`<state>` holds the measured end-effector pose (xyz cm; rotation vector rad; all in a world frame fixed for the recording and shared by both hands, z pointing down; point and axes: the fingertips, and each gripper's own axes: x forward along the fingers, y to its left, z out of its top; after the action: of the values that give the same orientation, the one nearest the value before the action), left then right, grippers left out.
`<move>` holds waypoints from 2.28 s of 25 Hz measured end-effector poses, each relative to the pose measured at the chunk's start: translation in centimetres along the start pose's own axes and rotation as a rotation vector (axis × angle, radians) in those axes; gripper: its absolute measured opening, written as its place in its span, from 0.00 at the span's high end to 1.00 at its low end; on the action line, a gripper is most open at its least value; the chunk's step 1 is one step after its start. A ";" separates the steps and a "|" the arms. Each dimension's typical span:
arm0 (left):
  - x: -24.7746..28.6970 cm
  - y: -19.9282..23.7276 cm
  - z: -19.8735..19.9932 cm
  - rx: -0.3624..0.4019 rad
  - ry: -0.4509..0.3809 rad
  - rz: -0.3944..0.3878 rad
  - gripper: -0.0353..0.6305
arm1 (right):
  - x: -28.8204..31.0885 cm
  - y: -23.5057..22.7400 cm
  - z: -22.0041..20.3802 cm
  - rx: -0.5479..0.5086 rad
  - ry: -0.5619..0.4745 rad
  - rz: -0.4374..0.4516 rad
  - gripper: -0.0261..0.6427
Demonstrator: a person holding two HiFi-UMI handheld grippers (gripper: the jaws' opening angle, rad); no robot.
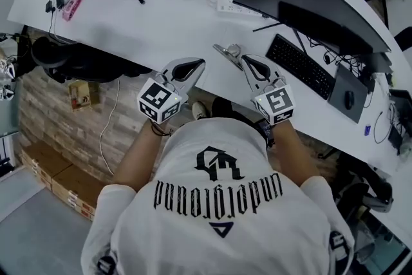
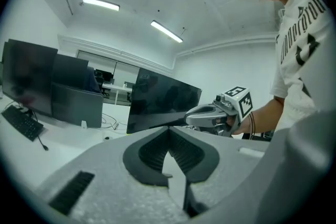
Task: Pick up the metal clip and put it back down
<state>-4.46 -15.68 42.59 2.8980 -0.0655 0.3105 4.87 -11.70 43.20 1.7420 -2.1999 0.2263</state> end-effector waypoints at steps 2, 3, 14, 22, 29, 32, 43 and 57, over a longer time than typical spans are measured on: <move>-1.0 -0.5 1.3 0.030 -0.022 0.006 0.93 | -0.6 0.8 1.4 -0.013 -0.027 0.005 0.94; -1.5 -0.6 1.8 0.043 -0.032 0.010 0.93 | -1.0 1.1 2.1 -0.013 -0.046 0.005 0.94; -7.0 -2.0 6.1 0.087 -0.134 0.057 0.93 | -3.5 4.1 6.8 -0.037 -0.129 0.013 0.94; -8.3 -3.1 6.5 0.084 -0.151 0.026 0.92 | -4.5 6.1 8.4 -0.044 -0.161 0.026 0.94; -7.9 -3.9 6.0 0.086 -0.144 0.049 0.92 | -6.7 5.0 8.4 -0.082 -0.163 0.037 0.94; -7.6 -4.9 6.3 0.091 -0.142 0.063 0.92 | -8.2 4.5 8.5 -0.079 -0.173 0.042 0.94; -4.5 -12.2 4.9 0.073 -0.139 0.100 0.93 | -15.6 3.2 5.7 -0.073 -0.186 0.082 0.94; -2.8 -22.7 3.0 0.076 -0.123 0.140 0.93 | -25.1 3.7 1.6 -0.056 -0.198 0.144 0.94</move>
<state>-5.09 5.78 34.18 2.9911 -0.2837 0.1614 6.08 11.70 33.27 1.6399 -2.4505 0.0258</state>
